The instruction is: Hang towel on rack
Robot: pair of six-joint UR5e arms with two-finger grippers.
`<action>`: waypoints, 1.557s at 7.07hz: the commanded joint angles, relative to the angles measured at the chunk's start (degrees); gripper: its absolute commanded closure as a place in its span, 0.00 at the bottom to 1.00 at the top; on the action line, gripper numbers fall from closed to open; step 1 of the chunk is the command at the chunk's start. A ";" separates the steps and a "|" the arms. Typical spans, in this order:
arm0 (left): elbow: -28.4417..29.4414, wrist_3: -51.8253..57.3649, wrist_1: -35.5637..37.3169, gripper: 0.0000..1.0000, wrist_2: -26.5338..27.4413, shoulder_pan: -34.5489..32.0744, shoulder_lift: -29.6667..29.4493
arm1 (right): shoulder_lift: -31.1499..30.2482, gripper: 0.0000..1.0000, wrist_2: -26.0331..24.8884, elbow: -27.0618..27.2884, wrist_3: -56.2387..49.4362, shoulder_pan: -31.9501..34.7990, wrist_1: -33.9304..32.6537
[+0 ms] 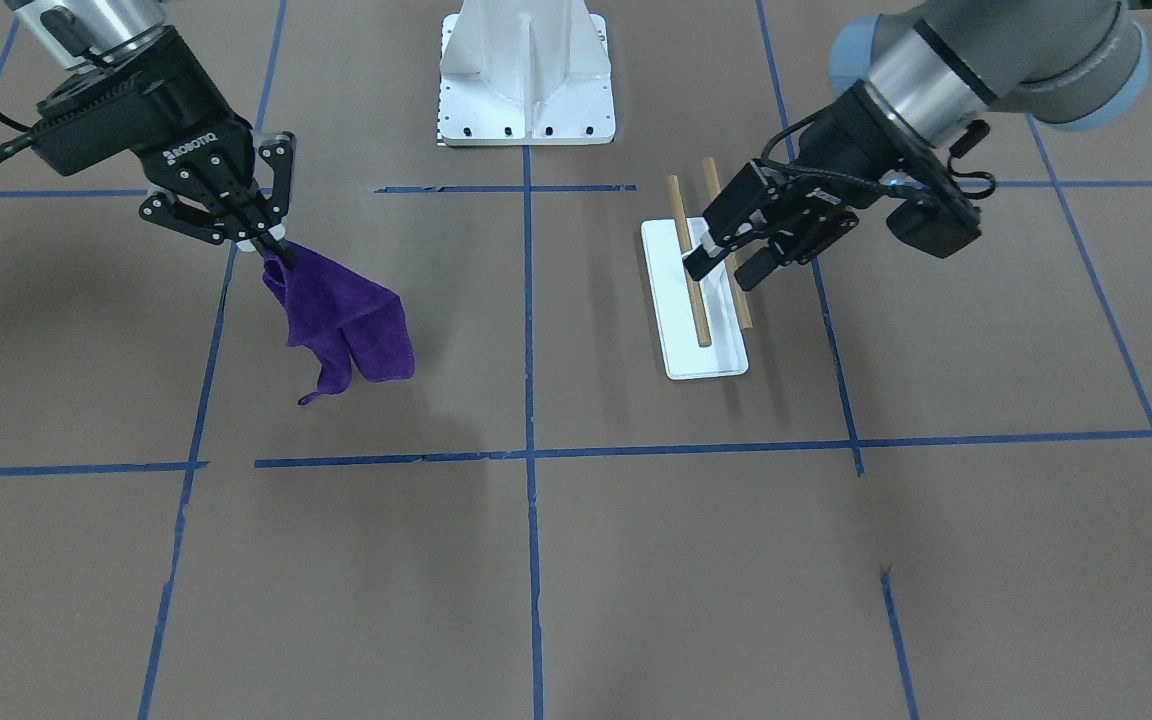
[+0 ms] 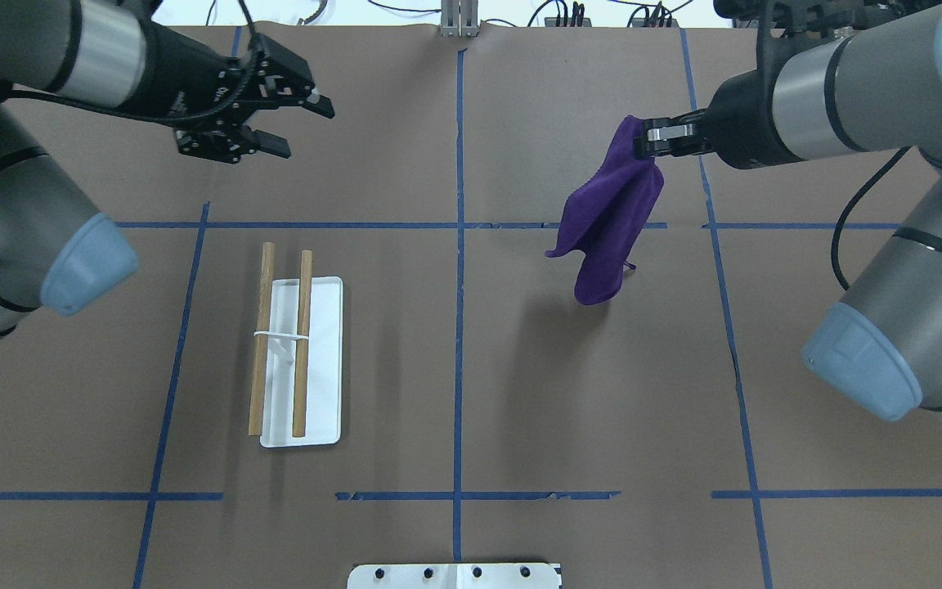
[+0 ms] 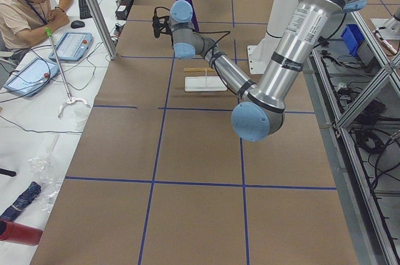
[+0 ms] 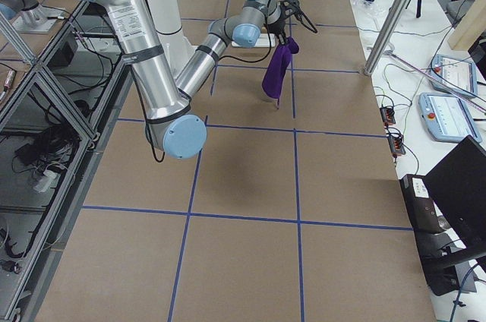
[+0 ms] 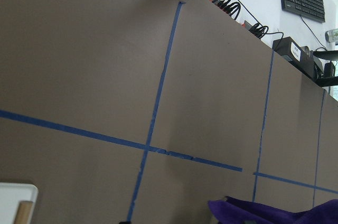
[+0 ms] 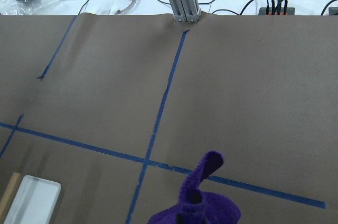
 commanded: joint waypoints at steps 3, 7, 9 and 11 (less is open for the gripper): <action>6.05 -6.22 11.66 0.20 5.92 4.85 -10.74 | 1.25 1.00 -12.66 0.75 4.81 -4.85 9.13; 9.75 -12.01 17.54 0.12 6.01 8.89 -17.59 | 1.43 1.00 -27.34 0.14 8.76 -12.40 14.76; 10.71 -14.21 17.81 0.10 6.01 8.89 -19.00 | 1.43 1.00 -29.37 0.58 8.94 -12.94 14.85; 12.64 -14.57 17.81 0.10 5.83 8.89 -20.05 | 1.51 1.00 -31.31 0.76 8.94 -14.08 14.85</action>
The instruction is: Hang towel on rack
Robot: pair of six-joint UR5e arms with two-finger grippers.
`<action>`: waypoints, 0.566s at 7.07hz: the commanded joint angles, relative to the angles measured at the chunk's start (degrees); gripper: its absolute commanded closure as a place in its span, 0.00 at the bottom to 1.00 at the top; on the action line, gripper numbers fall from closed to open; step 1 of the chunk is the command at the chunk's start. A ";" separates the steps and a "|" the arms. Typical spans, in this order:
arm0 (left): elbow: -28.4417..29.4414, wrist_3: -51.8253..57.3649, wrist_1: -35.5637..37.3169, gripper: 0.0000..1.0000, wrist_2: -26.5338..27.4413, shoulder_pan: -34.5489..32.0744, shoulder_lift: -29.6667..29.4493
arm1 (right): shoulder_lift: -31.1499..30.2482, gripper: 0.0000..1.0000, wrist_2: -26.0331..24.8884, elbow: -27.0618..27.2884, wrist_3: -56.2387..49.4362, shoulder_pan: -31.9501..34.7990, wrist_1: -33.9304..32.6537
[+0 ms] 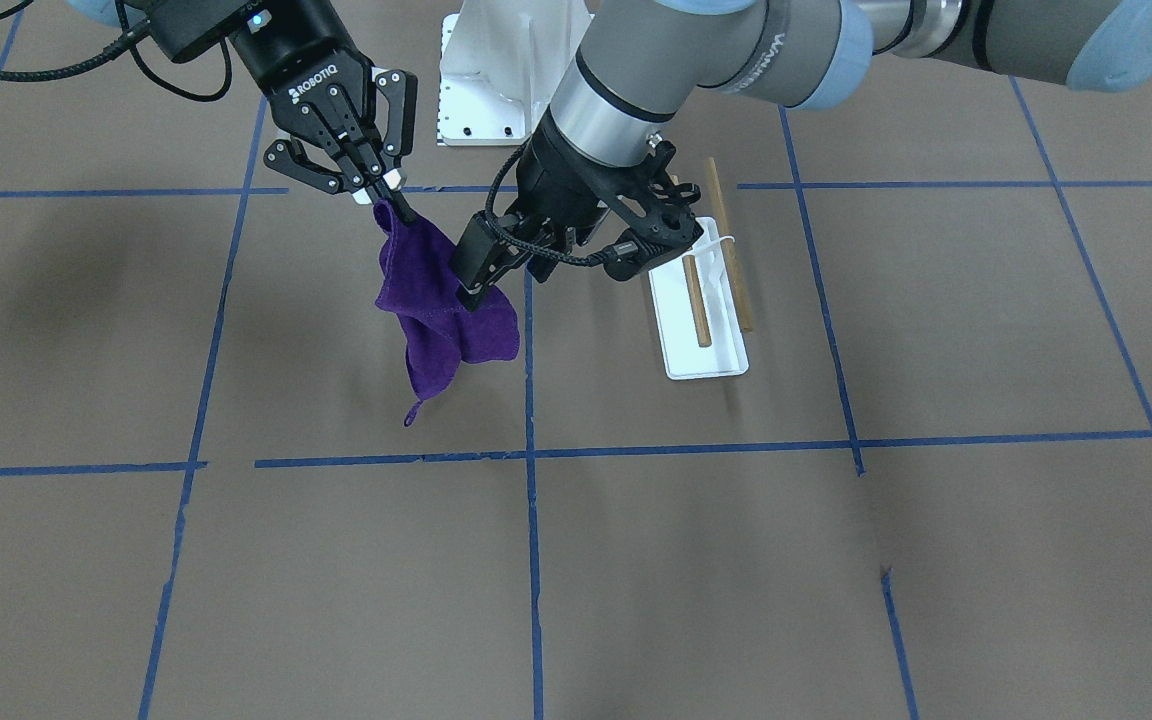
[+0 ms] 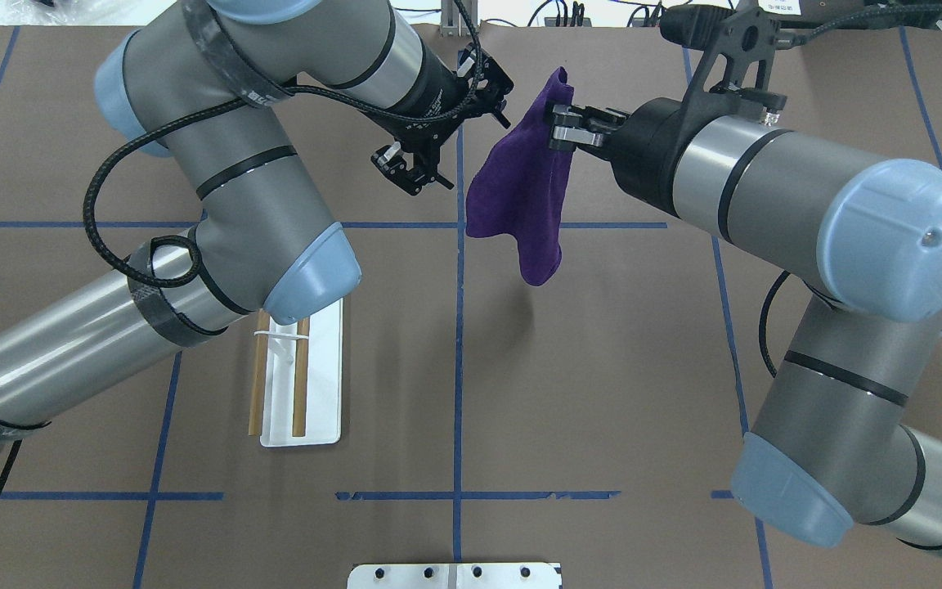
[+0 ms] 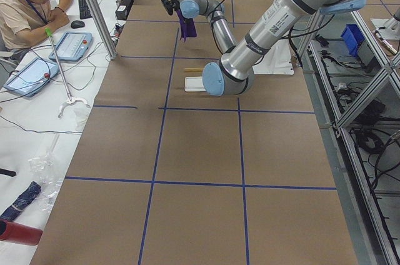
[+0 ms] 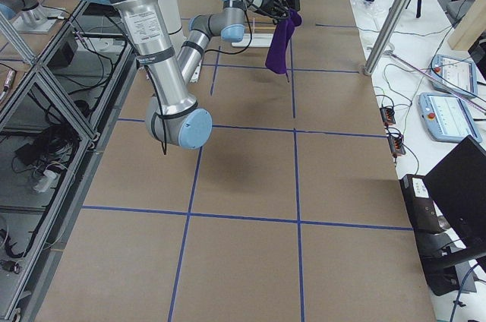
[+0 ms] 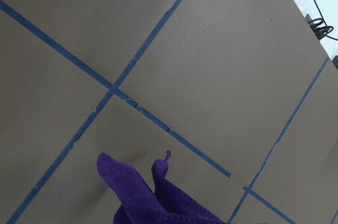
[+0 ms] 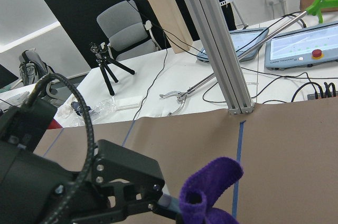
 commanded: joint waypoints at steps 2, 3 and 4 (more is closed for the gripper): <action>1.06 -2.96 -0.05 0.14 -0.10 0.97 -1.75 | 0.08 1.00 -1.08 0.14 0.02 -0.82 1.69; 0.97 -3.50 -0.14 0.26 -0.10 1.41 -2.10 | 0.07 1.00 -1.09 0.05 0.02 -0.82 2.57; 0.71 -3.50 -0.14 0.43 -0.01 1.68 -2.10 | 0.07 1.00 -1.09 -0.04 -0.07 -0.82 2.58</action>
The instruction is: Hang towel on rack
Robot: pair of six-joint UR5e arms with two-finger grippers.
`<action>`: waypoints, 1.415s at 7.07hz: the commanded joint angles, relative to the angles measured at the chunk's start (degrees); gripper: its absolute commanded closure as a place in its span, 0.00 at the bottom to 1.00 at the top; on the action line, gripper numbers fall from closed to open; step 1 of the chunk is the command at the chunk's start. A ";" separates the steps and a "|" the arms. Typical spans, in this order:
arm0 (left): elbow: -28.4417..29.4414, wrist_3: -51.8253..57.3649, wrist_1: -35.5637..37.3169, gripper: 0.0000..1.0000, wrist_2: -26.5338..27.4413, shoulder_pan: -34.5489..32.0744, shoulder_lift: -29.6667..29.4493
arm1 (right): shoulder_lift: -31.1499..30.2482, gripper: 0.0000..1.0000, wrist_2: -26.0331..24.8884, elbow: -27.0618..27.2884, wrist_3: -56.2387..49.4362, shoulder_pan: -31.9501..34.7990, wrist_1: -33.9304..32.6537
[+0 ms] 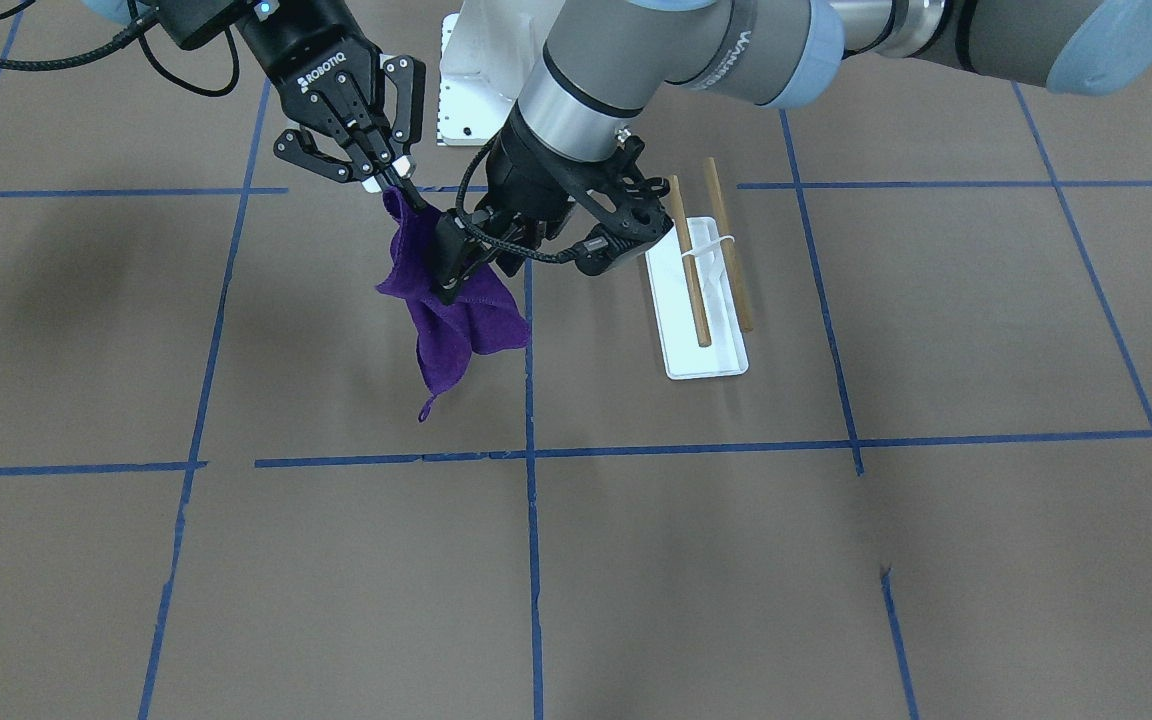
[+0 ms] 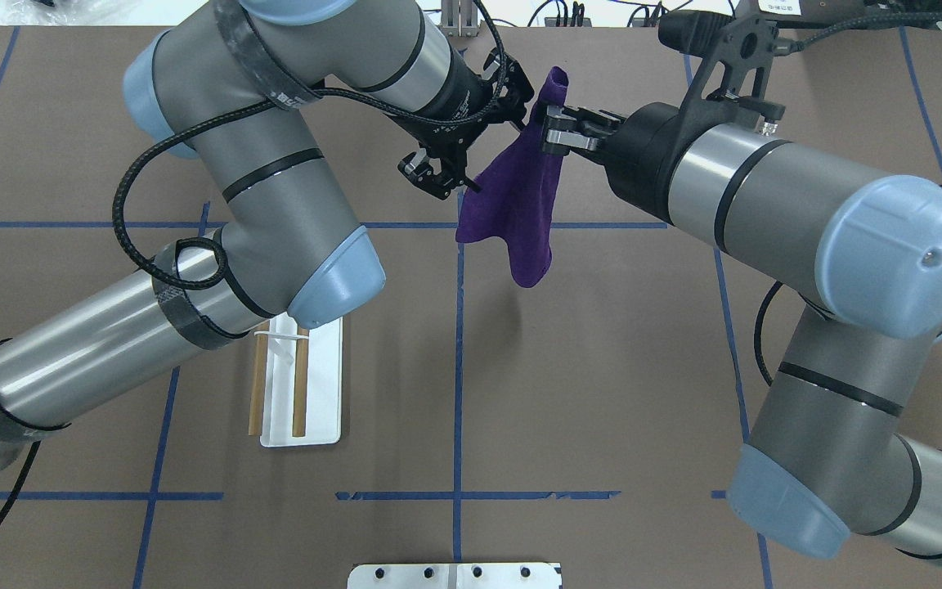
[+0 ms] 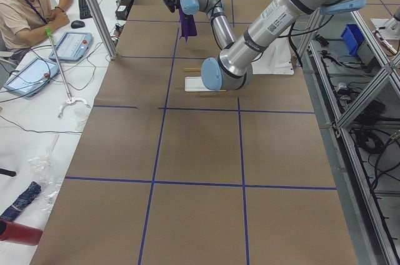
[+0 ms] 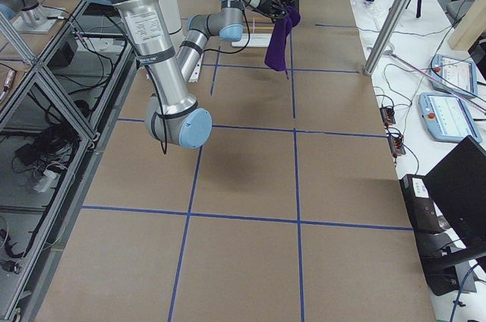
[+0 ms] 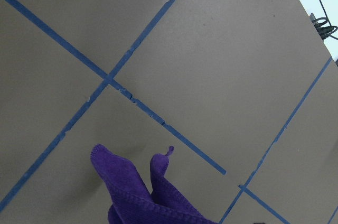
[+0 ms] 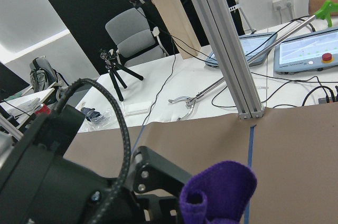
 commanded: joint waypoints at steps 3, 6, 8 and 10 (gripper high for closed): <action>-0.65 0.79 -0.12 1.00 0.16 0.41 0.51 | -0.10 1.00 0.07 -0.02 -0.16 0.04 0.47; -1.79 4.03 -0.03 1.00 0.24 0.32 1.39 | -0.71 0.01 1.03 0.25 -0.16 -0.04 -0.23; -4.06 9.90 0.05 1.00 1.64 -0.20 4.62 | -6.47 0.00 14.69 3.30 0.01 2.14 -1.64; -9.32 15.96 0.05 1.00 2.09 -0.91 9.80 | -11.68 0.00 26.01 3.50 -1.03 8.27 -3.73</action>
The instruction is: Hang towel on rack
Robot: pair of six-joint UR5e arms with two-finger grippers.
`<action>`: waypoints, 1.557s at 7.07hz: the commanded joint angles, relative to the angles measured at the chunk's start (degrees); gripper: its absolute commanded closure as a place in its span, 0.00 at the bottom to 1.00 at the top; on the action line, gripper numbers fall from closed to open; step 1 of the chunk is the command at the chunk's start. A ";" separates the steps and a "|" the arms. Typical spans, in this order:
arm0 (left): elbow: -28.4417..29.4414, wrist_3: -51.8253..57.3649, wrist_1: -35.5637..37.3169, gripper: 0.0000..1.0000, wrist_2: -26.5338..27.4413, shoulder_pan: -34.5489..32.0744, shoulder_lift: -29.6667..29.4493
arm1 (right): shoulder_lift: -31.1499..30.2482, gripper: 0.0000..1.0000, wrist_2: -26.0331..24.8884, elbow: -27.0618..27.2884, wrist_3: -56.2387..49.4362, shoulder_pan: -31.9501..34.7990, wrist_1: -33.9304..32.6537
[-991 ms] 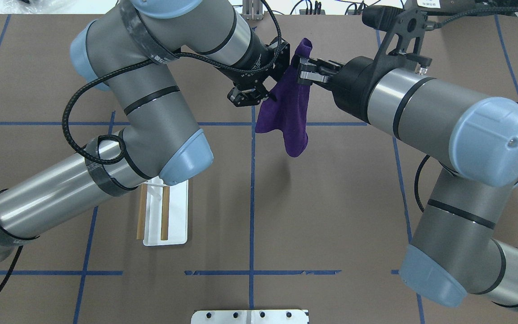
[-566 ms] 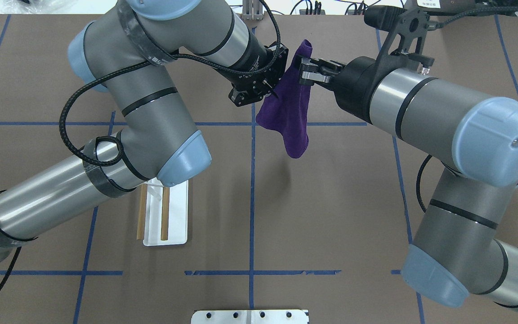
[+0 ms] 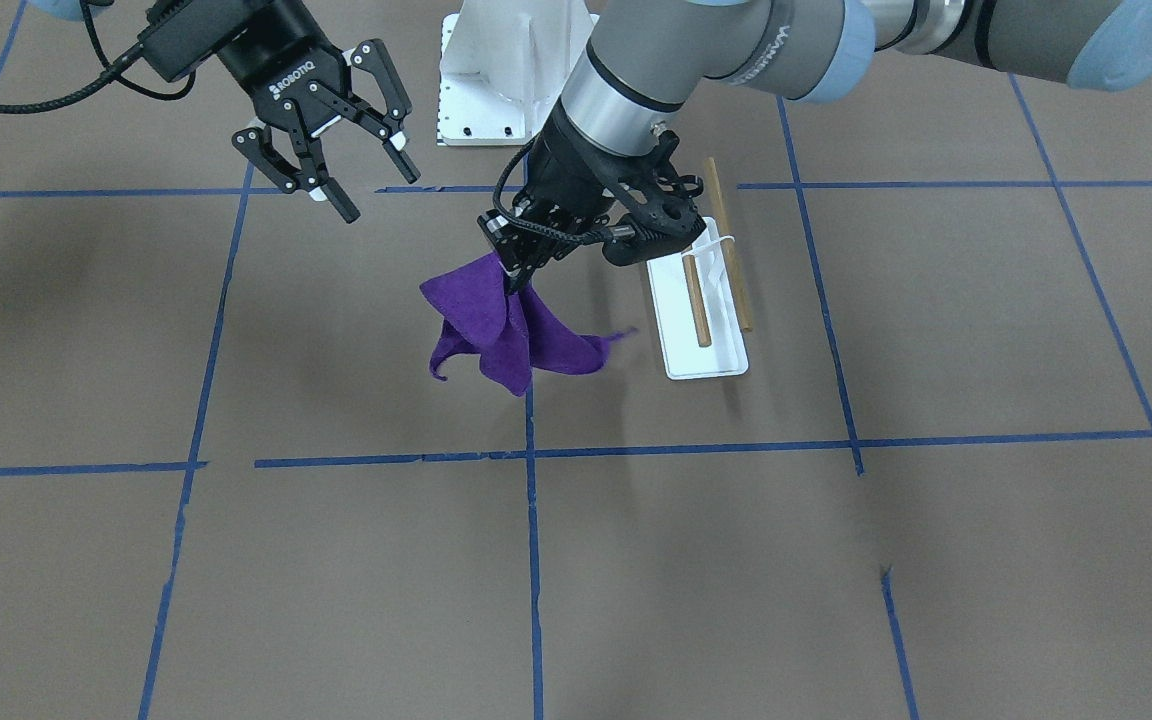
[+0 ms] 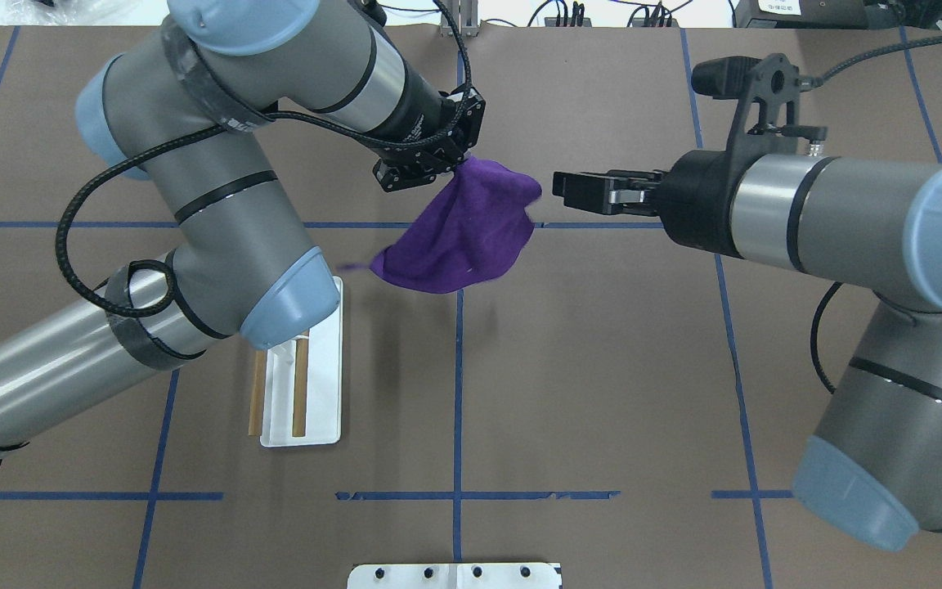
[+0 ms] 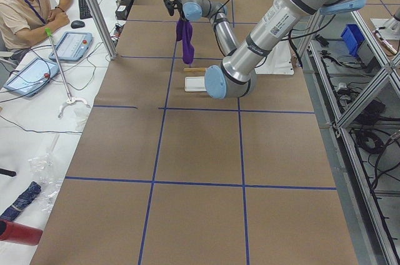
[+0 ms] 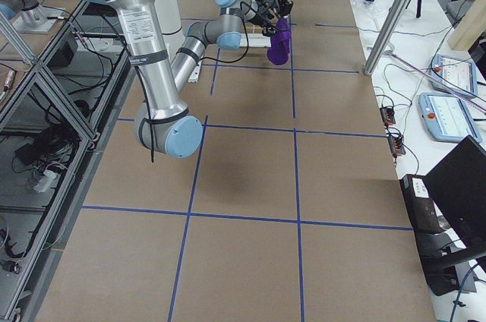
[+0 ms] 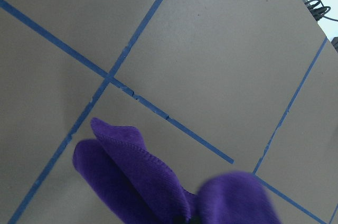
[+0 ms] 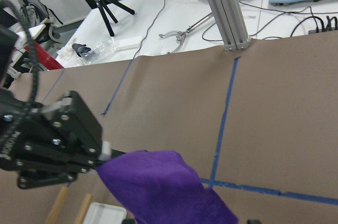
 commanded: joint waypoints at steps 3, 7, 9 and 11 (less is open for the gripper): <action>-13.21 18.63 0.00 1.00 -0.11 -0.56 14.57 | -5.51 0.00 16.24 -0.36 -16.13 10.63 -17.31; -17.90 43.24 -0.52 1.00 -0.37 -0.65 28.55 | -9.27 0.00 16.60 -2.73 -44.54 17.83 -32.49; -17.55 56.32 -0.79 1.00 -0.37 -1.96 34.19 | -11.91 0.00 20.37 -3.53 -50.20 21.44 -32.32; -16.94 60.96 -0.79 1.00 -0.11 -1.88 36.05 | -12.54 0.00 20.99 -3.96 -50.48 22.33 -32.40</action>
